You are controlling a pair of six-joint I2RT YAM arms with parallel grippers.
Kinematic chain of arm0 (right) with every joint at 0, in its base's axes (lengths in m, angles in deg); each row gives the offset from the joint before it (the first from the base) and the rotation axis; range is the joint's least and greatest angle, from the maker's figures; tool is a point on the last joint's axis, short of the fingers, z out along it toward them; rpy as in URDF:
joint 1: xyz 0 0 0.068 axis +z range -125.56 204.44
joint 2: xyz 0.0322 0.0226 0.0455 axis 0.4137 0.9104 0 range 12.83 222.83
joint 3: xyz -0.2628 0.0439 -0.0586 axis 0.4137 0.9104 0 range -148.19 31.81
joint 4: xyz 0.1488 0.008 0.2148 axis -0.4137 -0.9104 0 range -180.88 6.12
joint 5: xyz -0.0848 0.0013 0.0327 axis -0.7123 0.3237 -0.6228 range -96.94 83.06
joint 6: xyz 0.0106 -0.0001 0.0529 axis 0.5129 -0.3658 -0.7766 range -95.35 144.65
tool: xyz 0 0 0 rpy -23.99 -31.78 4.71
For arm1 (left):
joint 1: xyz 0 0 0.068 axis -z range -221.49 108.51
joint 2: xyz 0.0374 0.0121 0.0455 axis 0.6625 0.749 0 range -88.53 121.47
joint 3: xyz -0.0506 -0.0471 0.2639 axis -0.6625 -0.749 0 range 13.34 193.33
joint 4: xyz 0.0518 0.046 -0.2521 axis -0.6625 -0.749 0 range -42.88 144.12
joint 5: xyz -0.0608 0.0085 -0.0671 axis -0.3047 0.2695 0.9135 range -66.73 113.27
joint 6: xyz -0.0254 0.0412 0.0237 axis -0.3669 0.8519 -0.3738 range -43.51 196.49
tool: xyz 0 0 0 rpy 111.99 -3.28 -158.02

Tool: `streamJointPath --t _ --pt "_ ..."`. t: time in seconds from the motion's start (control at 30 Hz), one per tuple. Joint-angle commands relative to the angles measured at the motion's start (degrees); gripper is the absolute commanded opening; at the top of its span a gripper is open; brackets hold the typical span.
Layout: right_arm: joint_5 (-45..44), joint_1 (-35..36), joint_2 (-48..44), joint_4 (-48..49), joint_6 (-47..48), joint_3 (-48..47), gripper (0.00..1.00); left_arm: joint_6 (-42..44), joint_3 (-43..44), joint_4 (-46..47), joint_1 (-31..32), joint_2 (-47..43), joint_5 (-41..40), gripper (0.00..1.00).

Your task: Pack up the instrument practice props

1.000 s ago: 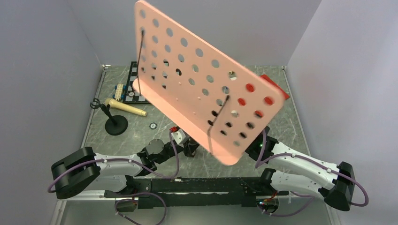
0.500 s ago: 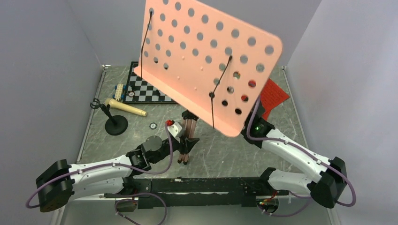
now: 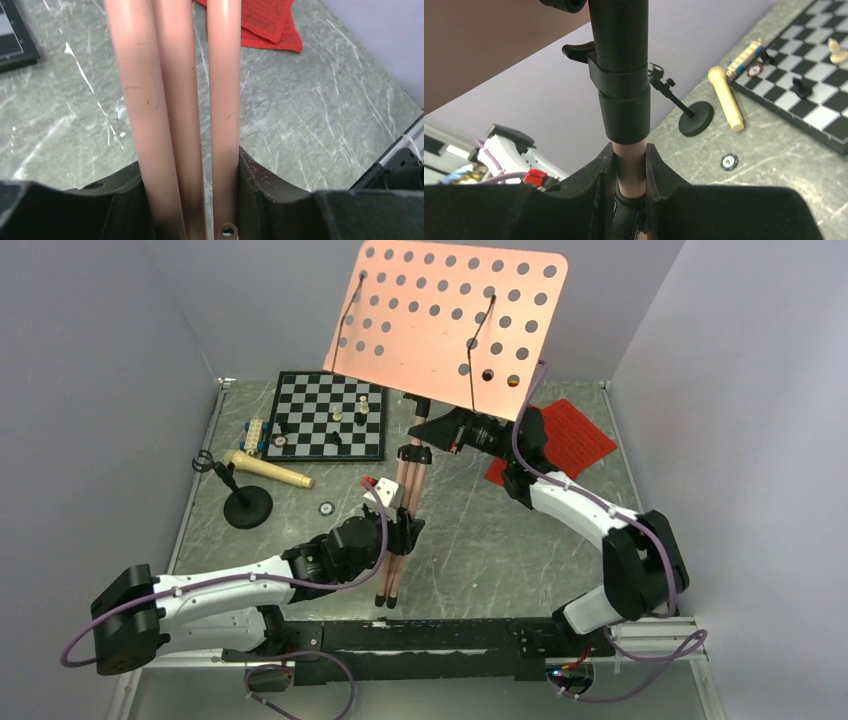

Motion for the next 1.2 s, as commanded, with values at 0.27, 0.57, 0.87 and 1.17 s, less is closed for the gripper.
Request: streamJointPath --t 0.27,0.57,0.87,1.17 --pt "5.3 -3.0 4.7 19.1 -13.6 2.0 0.00 -9.5 3.9 0.9 0.2 11.6 -8.3 0.00" --pt "5.8 -5.8 10.8 22.4 -14.2 6.2 0.00 -13.4 4.5 1.6 -0.3 20.4 -6.3 0.00" --pt "6.0 -6.6 16.2 21.4 -12.3 6.0 0.00 -16.1 3.4 3.7 -2.2 25.2 -5.1 0.00" --pt "7.3 -7.4 25.9 22.5 -14.3 1.1 0.00 -17.1 5.7 2.0 -5.4 29.8 -3.2 0.00"
